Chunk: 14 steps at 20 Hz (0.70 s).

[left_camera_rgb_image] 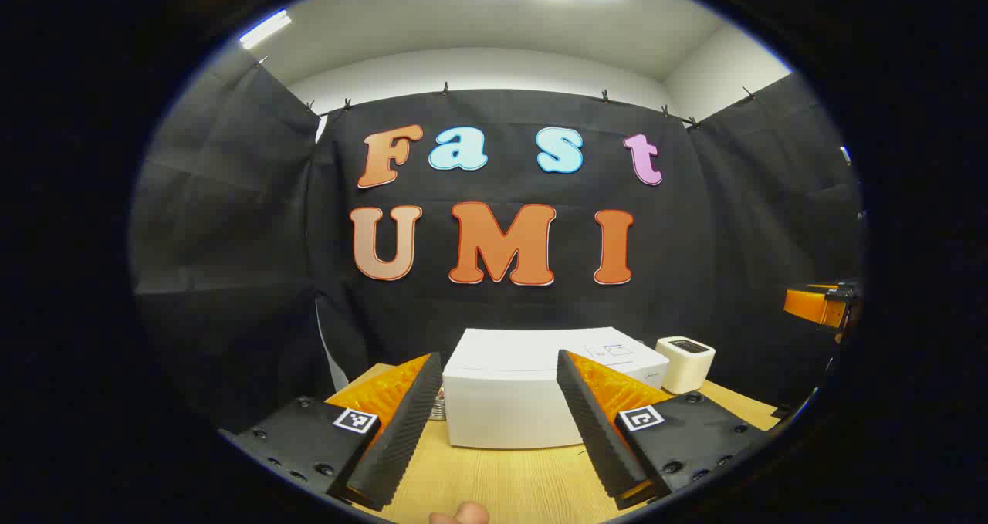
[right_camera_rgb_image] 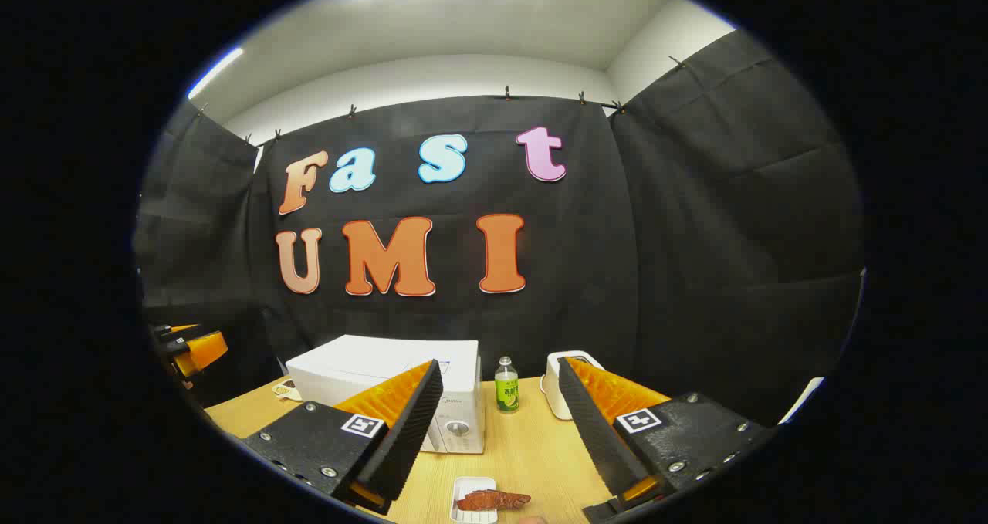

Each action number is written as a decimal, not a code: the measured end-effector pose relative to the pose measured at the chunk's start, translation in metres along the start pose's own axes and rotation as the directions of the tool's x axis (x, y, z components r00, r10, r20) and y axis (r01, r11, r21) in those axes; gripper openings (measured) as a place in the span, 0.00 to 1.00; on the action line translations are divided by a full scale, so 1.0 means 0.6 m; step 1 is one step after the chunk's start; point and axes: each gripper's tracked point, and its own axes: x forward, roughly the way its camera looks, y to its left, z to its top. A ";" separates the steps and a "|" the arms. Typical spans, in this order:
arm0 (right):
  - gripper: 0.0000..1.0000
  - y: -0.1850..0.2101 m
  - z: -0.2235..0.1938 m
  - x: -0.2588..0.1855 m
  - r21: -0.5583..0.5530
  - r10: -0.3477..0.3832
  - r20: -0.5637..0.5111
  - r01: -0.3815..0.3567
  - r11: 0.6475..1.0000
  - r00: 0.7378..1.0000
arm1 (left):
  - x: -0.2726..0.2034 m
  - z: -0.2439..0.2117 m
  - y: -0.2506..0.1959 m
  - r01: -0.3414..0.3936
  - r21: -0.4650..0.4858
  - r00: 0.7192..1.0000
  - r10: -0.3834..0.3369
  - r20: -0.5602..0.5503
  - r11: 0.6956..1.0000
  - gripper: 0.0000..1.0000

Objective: Open the microwave oven with the left hand, put the food in, and close the microwave oven.

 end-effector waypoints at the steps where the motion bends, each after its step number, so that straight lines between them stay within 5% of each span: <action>1: 0.94 0.003 -0.002 0.001 0.001 0.004 -0.005 -0.004 1.000 1.000 | -0.002 0.002 0.006 -0.008 0.008 1.000 0.008 0.002 1.000 0.97; 14: 0.94 0.038 0.003 0.012 -0.018 0.053 -0.004 -0.053 0.998 0.999 | 0.001 0.021 0.072 -0.075 0.012 0.997 0.075 0.016 0.997 0.94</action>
